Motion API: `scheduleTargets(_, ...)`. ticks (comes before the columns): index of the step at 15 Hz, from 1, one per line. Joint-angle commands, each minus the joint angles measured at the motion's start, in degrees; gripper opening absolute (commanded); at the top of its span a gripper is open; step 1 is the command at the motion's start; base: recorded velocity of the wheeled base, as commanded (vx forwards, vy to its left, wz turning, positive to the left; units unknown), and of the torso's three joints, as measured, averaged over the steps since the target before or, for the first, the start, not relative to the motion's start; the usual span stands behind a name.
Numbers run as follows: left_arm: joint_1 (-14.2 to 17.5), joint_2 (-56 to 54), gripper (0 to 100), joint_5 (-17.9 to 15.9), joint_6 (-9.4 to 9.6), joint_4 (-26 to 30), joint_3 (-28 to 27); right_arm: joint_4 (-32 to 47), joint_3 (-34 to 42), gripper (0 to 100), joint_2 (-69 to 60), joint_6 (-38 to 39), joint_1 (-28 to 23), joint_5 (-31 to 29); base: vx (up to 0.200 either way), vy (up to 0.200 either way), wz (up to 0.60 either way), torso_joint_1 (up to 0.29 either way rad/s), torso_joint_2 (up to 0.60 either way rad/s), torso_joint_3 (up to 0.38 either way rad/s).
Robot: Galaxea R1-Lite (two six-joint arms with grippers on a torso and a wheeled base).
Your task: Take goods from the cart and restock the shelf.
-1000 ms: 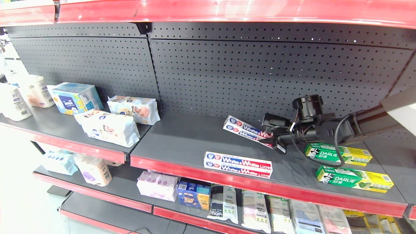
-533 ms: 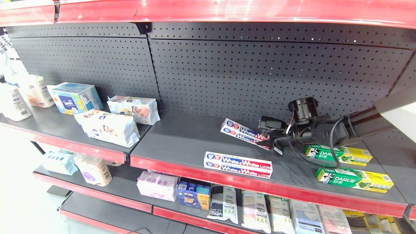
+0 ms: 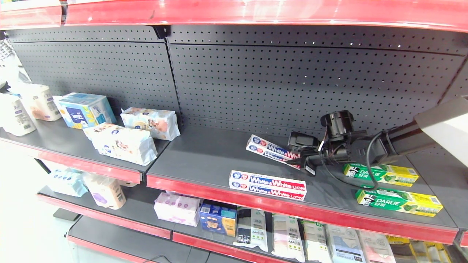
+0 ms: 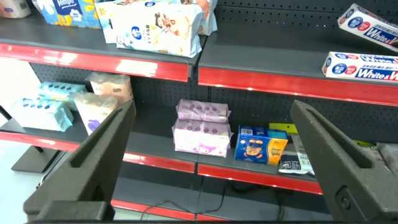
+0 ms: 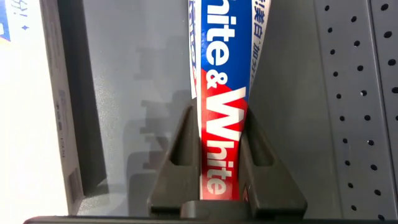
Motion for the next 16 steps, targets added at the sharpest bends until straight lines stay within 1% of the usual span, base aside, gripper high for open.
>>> scheduleTargets(1,0.05,0.07,100,-0.01,-0.02,-0.01,0.01,-0.1,-0.04,0,0.24,-0.07,0.0,0.03,0.0,0.0,0.0,0.0,0.0,0.0)
scheduleTargets(2,-0.04,0.07,100,-0.01,-0.02,-0.01,0.01,-0.1,-0.04,100,0.24,-0.07,0.0,0.03,0.0,0.0,0.0,0.0,0.0,0.0)
scheduleTargets(8,0.05,0.07,100,-0.01,-0.02,-0.01,0.1,-0.71,-0.12,100,0.33,0.55,-0.26,0.21,0.0,0.0,0.0,0.0,0.0,0.0)
scheduleTargets(12,0.05,0.07,100,-0.01,-0.02,-0.01,0.01,-0.63,-0.48,100,-0.64,3.01,-2.64,0.91,0.0,0.0,0.0,0.0,0.0,0.0)
scheduleTargets(13,0.05,0.07,100,-0.01,-0.02,-0.01,0.01,-0.36,-0.3,100,-1.43,5.47,-3.51,3.11,0.0,0.0,0.0,0.0,0.0,0.0)
scheduleTargets(15,0.05,0.07,100,-0.01,-0.02,-0.01,0.01,-0.19,-0.04,100,-1.96,9.25,-4.13,5.4,0.0,0.0,0.0,0.0,0.0,0.0)
scheduleTargets(16,-0.04,0.07,100,-0.01,-0.02,-0.01,0.01,-0.19,0.14,100,-2.22,14.35,-4.22,6.01,0.0,0.0,0.0,0.0,0.0,0.0)
